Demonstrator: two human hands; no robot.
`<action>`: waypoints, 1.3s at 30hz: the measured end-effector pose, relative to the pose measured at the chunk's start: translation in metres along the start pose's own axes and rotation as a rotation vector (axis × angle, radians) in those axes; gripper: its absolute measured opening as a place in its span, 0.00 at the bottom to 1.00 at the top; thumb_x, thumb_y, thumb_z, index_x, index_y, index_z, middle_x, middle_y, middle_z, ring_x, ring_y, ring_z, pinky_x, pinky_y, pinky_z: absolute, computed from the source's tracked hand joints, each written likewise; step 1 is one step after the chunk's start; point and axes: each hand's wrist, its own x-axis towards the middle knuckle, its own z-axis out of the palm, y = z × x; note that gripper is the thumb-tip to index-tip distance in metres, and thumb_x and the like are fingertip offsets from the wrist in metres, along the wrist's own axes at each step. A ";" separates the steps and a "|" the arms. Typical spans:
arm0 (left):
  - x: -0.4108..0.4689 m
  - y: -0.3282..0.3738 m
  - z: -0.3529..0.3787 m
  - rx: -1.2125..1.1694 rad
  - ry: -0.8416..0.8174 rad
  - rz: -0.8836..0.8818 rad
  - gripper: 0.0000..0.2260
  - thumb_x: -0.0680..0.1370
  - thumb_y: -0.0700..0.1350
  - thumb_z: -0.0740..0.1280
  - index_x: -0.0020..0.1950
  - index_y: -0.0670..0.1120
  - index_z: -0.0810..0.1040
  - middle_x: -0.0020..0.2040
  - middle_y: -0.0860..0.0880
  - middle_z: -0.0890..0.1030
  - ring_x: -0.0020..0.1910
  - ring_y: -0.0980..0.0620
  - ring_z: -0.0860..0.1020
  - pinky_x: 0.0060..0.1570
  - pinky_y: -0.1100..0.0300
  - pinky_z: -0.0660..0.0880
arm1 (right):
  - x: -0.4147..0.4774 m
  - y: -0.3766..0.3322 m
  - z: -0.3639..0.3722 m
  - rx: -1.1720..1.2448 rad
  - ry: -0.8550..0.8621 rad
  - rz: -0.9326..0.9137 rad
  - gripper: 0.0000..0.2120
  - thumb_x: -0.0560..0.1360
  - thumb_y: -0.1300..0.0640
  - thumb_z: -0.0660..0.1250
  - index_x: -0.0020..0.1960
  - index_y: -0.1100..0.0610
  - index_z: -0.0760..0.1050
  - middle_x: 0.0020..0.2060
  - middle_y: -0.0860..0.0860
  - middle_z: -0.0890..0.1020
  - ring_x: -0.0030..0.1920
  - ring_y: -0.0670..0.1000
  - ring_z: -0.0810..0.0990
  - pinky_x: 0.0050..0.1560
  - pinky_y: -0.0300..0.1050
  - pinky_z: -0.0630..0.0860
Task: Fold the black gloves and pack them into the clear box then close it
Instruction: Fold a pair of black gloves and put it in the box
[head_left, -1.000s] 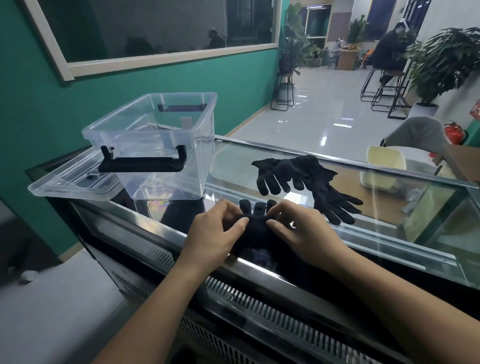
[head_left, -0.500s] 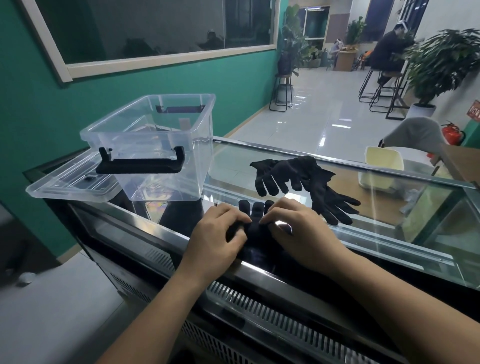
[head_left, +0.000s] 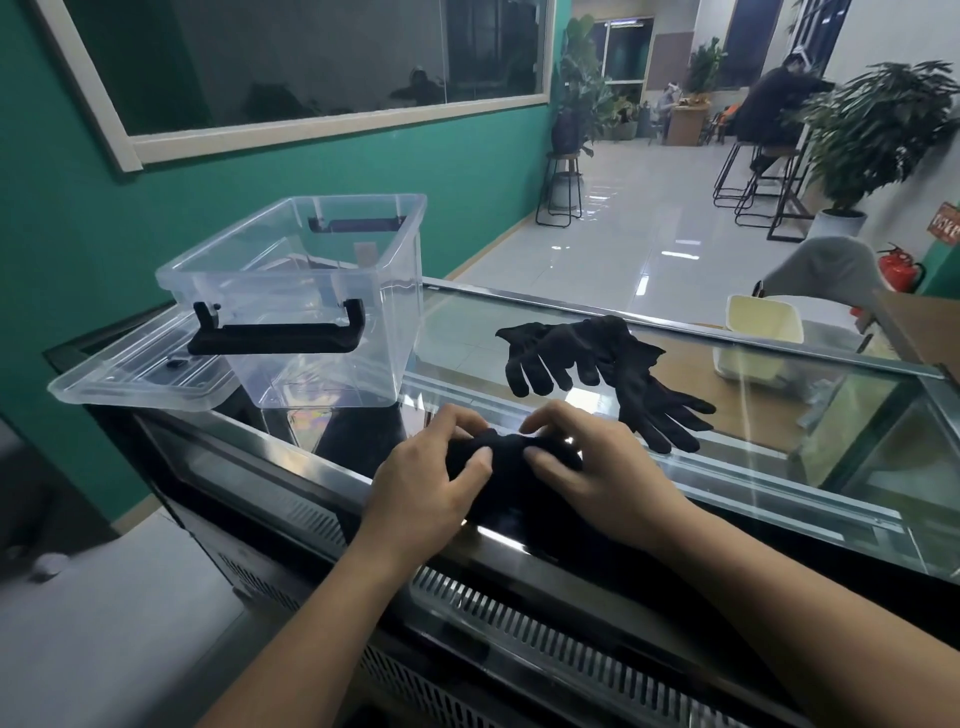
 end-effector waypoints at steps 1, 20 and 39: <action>0.000 0.000 0.000 0.008 0.003 -0.004 0.08 0.82 0.58 0.66 0.60 0.61 0.76 0.52 0.65 0.81 0.49 0.58 0.81 0.50 0.53 0.79 | 0.000 -0.001 0.000 0.020 0.001 0.026 0.07 0.82 0.51 0.72 0.58 0.45 0.77 0.45 0.40 0.83 0.45 0.38 0.79 0.46 0.31 0.71; 0.011 0.004 0.012 0.385 0.020 0.463 0.16 0.76 0.47 0.70 0.63 0.53 0.85 0.58 0.56 0.84 0.60 0.52 0.81 0.62 0.52 0.74 | 0.004 0.024 0.007 -0.108 0.142 0.048 0.05 0.77 0.49 0.77 0.46 0.45 0.81 0.42 0.39 0.77 0.45 0.38 0.75 0.52 0.50 0.75; 0.084 0.036 -0.079 0.561 0.083 0.676 0.20 0.72 0.35 0.79 0.63 0.46 0.86 0.52 0.46 0.87 0.50 0.42 0.84 0.50 0.46 0.85 | 0.002 0.014 -0.002 0.042 0.069 0.176 0.19 0.87 0.45 0.59 0.46 0.55 0.80 0.41 0.51 0.82 0.46 0.51 0.82 0.52 0.56 0.79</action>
